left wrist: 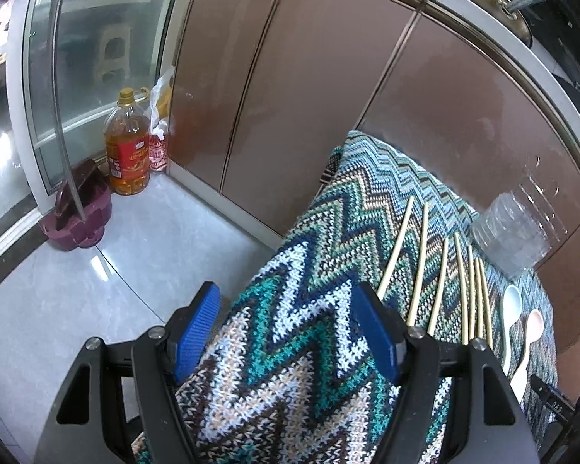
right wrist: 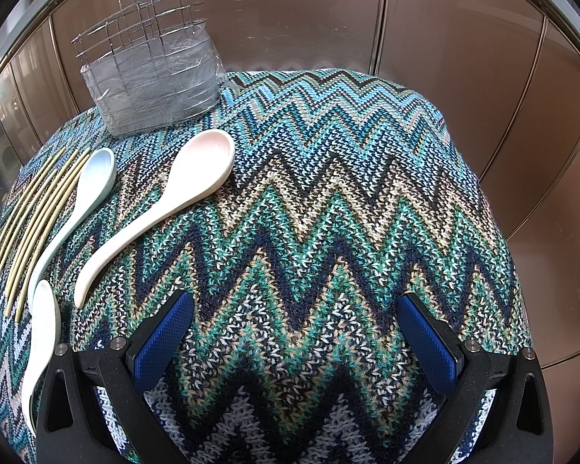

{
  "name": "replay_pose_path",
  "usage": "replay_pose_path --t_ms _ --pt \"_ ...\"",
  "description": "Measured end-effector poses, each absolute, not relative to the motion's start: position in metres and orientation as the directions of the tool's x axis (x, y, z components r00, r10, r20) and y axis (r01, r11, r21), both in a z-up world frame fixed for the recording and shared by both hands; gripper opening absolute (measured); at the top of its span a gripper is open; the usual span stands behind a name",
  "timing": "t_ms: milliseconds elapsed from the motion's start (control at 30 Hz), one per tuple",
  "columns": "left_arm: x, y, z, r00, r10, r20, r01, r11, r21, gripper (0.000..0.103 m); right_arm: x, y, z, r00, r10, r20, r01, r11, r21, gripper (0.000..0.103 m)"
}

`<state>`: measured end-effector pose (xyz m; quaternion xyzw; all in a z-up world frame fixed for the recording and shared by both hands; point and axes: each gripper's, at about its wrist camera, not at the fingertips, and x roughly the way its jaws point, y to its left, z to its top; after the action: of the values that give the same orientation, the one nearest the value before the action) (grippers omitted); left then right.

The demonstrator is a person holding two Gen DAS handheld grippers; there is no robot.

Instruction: Organize utensils

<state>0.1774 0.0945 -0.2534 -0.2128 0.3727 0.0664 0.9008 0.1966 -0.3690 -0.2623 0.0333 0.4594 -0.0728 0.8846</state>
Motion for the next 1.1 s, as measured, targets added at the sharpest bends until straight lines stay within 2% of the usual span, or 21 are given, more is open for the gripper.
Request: replay_pose_path --t_ms 567,1100 --pt "0.182 0.111 -0.267 0.705 -0.153 -0.693 -0.279 0.838 -0.469 0.07 0.197 -0.369 -0.262 0.567 -0.098 -0.818 0.159 0.987 -0.008 0.103" --pt "0.184 0.113 -0.27 0.699 -0.166 -0.696 -0.284 0.828 -0.483 0.07 0.196 -0.369 -0.262 0.567 -0.098 -0.818 0.159 0.987 -0.008 0.103"
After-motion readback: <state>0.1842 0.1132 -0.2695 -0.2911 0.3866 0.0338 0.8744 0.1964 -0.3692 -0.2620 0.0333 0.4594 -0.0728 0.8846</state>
